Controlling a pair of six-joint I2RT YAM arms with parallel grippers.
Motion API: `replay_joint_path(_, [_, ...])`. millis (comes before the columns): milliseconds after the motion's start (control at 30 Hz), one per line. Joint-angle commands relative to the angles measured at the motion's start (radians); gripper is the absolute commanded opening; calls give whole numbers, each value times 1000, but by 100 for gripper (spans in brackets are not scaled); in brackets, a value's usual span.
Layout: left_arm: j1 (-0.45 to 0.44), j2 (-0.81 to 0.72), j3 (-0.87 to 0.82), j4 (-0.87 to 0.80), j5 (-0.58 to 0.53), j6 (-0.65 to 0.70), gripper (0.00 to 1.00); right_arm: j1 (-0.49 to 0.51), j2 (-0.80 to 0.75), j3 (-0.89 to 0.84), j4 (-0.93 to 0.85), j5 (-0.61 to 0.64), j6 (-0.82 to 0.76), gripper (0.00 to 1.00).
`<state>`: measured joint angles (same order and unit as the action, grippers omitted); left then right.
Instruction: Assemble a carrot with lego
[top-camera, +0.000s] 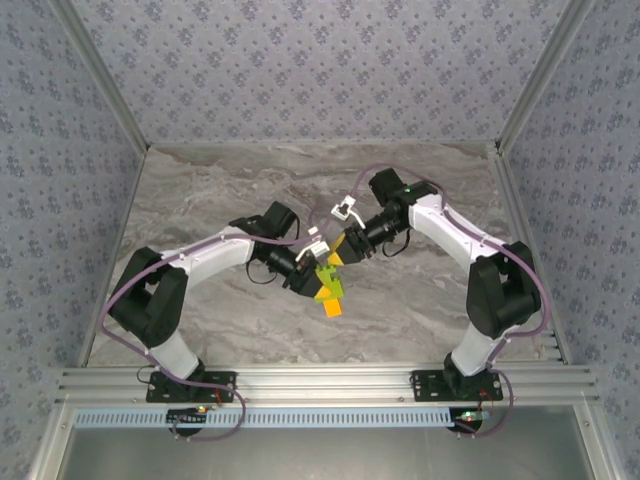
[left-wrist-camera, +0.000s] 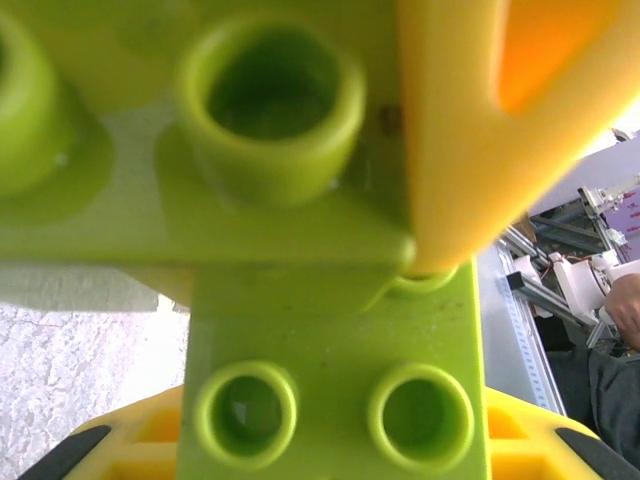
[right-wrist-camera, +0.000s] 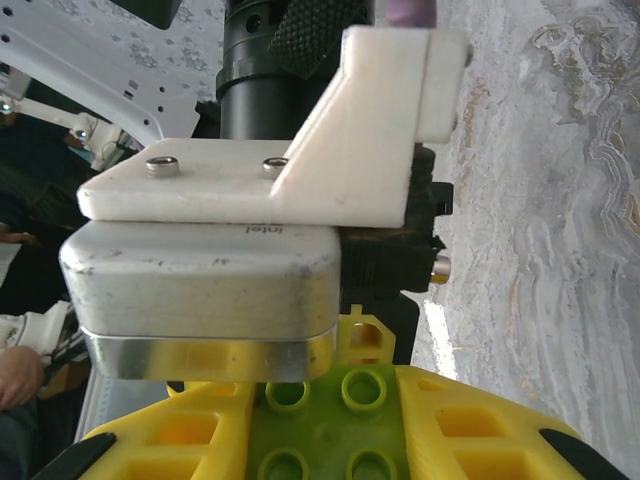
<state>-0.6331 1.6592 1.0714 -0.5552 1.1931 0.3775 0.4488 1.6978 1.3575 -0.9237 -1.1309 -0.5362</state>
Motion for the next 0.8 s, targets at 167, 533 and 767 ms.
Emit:
replay_joint_path(167, [6,21,31,-10,6,16,25,-15,36,76,-114,-141,-41,20])
replay_joint_path(533, [5,17,32,-8,-3,15,26,-5,63,53,-127,-104,-54,20])
replay_joint_path(767, [6,15,27,-4,-9,12,26,10,82,52,-123,-65,-41,19])
